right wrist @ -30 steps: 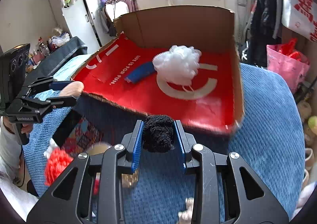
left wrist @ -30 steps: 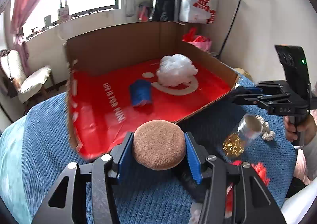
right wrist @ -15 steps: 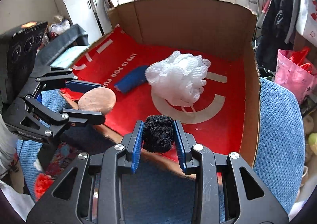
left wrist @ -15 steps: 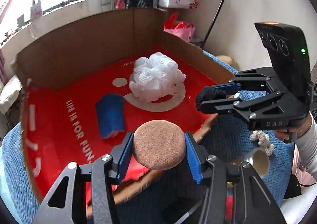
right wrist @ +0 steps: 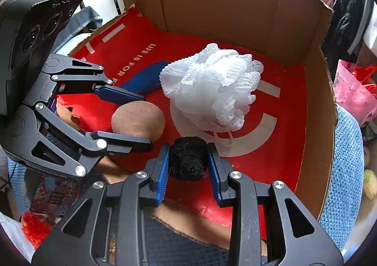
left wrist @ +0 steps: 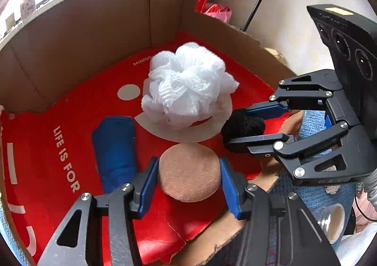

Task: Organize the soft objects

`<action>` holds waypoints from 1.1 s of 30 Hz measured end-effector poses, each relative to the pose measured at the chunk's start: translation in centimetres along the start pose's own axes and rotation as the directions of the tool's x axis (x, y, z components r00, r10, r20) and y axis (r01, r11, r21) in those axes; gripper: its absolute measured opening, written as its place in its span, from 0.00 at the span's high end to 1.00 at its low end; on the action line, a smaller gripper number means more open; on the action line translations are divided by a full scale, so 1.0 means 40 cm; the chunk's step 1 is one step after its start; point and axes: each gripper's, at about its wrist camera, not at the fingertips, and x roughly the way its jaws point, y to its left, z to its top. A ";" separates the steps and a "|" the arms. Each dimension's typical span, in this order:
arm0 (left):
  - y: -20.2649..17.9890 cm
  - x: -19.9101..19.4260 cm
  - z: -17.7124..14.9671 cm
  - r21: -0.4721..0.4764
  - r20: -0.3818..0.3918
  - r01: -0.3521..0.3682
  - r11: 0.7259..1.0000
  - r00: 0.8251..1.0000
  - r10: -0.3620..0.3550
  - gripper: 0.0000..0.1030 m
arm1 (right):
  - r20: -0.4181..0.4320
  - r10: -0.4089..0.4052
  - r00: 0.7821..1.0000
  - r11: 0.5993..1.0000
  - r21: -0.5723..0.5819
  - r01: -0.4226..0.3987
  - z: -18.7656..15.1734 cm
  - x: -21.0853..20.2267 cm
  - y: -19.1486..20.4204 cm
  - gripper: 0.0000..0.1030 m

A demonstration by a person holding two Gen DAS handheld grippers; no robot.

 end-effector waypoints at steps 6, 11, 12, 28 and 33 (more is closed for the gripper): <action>0.002 0.020 0.002 0.012 -0.014 -0.009 1.000 1.000 0.009 0.48 | -0.016 -0.022 1.000 1.000 -0.009 0.022 0.001 0.021 -0.011 0.72; -0.002 0.026 0.012 0.029 -0.018 -0.027 0.999 0.999 0.027 0.48 | -0.015 -0.035 0.999 0.999 -0.026 0.035 -0.002 0.022 -0.013 0.72; 0.000 0.025 0.012 0.034 -0.017 -0.029 0.999 0.999 0.030 0.48 | -0.016 -0.037 0.999 0.999 -0.030 0.037 -0.002 0.021 -0.013 0.71; -0.007 0.027 0.018 0.037 0.001 -0.048 0.998 0.999 0.048 0.36 | -0.037 -0.063 0.997 0.997 -0.044 0.062 0.007 0.033 -0.008 0.71; -0.004 0.005 0.014 0.039 0.018 -0.055 0.998 0.998 0.054 0.32 | -0.037 -0.068 0.997 0.997 -0.043 0.066 0.004 0.029 -0.010 0.71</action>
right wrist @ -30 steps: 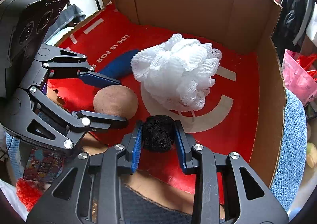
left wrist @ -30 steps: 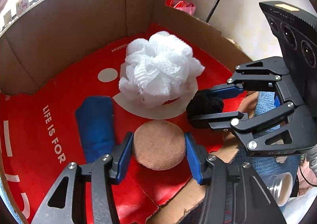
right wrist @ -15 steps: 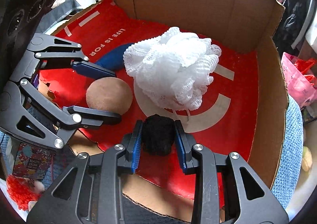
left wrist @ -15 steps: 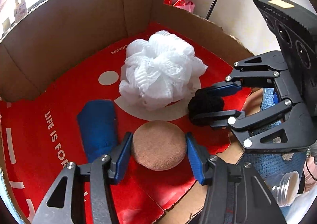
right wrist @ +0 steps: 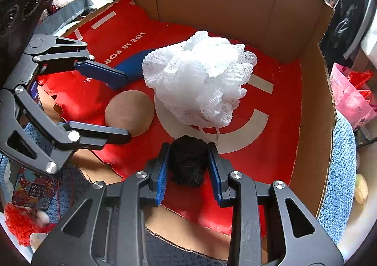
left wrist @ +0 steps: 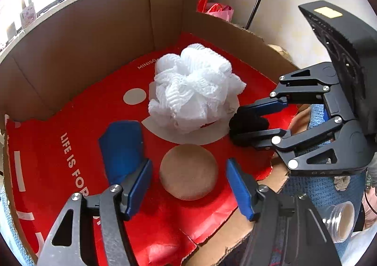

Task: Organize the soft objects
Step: 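Open both tools to release the sponge and ball in the box, then withdraw both tools from the box toward the remaining items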

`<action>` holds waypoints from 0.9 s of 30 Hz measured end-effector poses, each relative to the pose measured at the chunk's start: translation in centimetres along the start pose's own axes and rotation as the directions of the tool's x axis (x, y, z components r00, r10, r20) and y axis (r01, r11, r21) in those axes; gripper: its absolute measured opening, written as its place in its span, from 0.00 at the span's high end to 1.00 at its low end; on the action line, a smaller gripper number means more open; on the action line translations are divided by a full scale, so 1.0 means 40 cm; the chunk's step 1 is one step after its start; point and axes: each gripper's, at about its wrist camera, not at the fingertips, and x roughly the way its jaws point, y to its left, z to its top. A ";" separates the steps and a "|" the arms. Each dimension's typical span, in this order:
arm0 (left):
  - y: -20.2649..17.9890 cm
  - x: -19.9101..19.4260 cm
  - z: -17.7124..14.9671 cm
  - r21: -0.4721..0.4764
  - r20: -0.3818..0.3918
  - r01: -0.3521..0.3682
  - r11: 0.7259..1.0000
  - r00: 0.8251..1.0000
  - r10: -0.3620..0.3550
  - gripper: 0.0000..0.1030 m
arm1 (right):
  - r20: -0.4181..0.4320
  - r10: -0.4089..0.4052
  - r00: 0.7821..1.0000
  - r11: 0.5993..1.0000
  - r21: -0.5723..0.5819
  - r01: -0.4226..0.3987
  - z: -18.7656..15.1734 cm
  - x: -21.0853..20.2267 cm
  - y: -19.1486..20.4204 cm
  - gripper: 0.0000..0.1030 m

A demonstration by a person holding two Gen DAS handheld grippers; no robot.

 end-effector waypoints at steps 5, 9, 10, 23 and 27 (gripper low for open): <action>-0.004 -0.034 -0.013 -0.002 0.029 -0.007 1.000 1.000 0.007 0.28 | -0.001 -0.011 1.000 1.000 0.008 0.011 0.005 0.007 -0.002 0.71; -0.007 -0.060 -0.027 -0.005 0.043 -0.009 1.000 0.999 0.010 0.28 | 0.007 -0.015 1.000 1.000 0.014 0.015 0.004 0.004 -0.004 0.61; -0.008 -0.066 -0.031 -0.005 0.047 -0.011 1.000 0.999 0.011 0.28 | 0.013 -0.011 1.000 1.000 0.014 0.010 0.004 0.003 -0.002 0.44; -0.013 -0.162 -0.088 -0.037 0.123 -0.039 0.999 0.992 0.043 0.18 | 0.089 -0.061 0.994 0.998 -0.010 0.062 0.009 -0.086 0.035 0.38; -0.029 -0.232 -0.098 -0.075 0.185 -0.062 0.995 0.980 0.075 0.08 | 0.135 -0.075 0.988 0.997 0.002 0.075 -0.001 -0.158 0.049 0.32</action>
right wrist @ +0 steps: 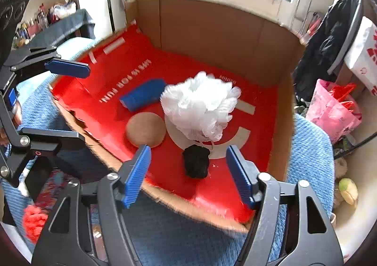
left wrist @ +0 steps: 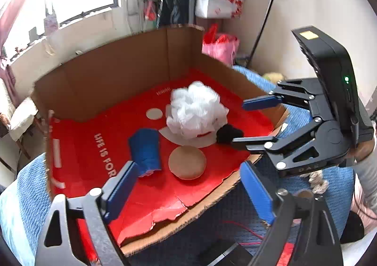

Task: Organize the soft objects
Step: 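Withdraw both tools from the box toward the remaining items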

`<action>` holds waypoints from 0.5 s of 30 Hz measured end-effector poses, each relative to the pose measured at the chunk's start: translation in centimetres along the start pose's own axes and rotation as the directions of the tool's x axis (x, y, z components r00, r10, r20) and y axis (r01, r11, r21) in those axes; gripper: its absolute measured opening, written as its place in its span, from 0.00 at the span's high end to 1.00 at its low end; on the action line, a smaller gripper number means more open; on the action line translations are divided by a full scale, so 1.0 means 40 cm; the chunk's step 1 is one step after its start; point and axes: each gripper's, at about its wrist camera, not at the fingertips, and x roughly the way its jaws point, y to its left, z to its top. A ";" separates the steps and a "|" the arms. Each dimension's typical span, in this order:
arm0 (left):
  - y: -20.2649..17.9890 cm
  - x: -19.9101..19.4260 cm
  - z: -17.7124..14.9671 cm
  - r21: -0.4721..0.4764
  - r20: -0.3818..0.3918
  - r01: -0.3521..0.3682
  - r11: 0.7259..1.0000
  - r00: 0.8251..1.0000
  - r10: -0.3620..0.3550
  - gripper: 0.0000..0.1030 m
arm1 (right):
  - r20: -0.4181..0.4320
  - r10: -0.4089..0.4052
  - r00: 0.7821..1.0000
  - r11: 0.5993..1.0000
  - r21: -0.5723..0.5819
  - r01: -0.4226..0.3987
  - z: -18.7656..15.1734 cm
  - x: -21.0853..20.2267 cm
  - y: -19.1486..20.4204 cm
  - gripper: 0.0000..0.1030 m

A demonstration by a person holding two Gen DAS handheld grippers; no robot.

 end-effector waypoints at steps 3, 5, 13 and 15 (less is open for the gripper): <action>-0.017 -0.069 -0.012 -0.021 0.055 -0.027 0.999 0.998 0.029 0.04 | 0.049 -0.020 0.999 1.000 0.010 0.020 -0.009 -0.072 0.010 0.30; -0.030 -0.106 -0.015 -0.038 0.084 -0.040 0.998 0.996 0.043 0.01 | 0.082 -0.022 0.996 1.000 0.022 0.020 -0.018 -0.123 0.018 0.28; -0.101 -0.283 -0.083 -0.103 0.212 -0.150 0.983 0.963 0.169 0.00 | 0.207 -0.049 0.977 0.998 0.046 0.040 -0.076 -0.303 0.077 0.15; -0.120 -0.324 -0.114 -0.118 0.238 -0.167 0.979 0.952 0.191 0.00 | 0.235 -0.058 0.970 0.997 0.056 0.046 -0.095 -0.341 0.095 0.10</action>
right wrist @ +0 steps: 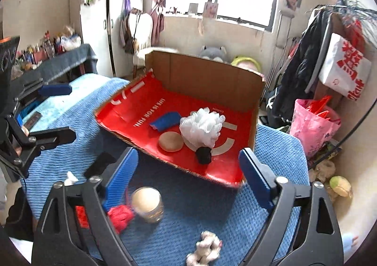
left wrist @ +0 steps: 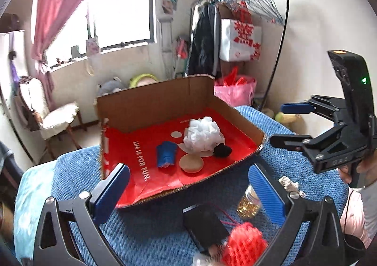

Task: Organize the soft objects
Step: 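Withdraw both tools from the box toward the remaining items, then grasp the white rope toy with the right tool while the left tool grasps a white tissue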

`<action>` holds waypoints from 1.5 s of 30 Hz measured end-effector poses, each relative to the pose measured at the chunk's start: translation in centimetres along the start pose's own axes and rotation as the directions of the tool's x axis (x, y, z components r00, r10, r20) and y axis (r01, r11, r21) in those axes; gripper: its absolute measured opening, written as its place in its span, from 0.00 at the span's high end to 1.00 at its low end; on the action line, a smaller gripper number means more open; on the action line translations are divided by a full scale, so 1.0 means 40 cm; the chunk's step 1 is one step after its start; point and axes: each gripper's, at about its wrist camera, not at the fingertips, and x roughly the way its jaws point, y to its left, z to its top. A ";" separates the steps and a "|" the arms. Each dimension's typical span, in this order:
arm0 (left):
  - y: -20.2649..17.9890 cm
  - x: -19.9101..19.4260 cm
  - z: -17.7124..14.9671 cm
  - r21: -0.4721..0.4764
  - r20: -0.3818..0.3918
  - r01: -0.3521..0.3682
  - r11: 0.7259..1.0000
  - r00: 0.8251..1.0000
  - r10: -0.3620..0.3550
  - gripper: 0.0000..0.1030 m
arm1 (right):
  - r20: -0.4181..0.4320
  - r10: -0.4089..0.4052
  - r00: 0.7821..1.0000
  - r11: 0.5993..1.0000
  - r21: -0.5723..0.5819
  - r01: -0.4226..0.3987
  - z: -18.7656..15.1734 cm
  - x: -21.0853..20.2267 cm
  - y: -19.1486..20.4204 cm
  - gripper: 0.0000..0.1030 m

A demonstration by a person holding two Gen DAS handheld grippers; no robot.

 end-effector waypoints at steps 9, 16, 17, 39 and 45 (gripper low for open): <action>-0.040 -0.136 -0.107 -0.076 0.089 -0.050 0.996 0.994 0.057 0.00 | 0.122 -0.051 0.991 0.998 0.033 0.047 -0.092 -0.163 0.075 0.05; -0.075 -0.189 -0.225 -0.146 0.154 -0.079 0.986 0.983 0.101 0.00 | 0.181 -0.161 0.970 0.986 0.082 0.148 -0.212 -0.222 0.136 0.05; -0.080 -0.191 -0.239 -0.156 0.157 -0.084 0.984 0.982 0.108 0.00 | 0.189 -0.170 0.967 0.983 0.100 0.154 -0.232 -0.226 0.142 0.05; -0.129 -0.063 -0.436 -0.212 0.015 -0.186 0.959 0.981 0.193 0.00 | 0.079 -0.239 0.968 0.950 0.227 0.216 -0.461 -0.080 0.171 0.05; -0.111 -0.038 -0.442 -0.217 -0.035 -0.205 0.954 0.979 0.203 0.00 | 0.043 -0.250 0.967 0.947 0.218 0.235 -0.461 -0.054 0.157 0.05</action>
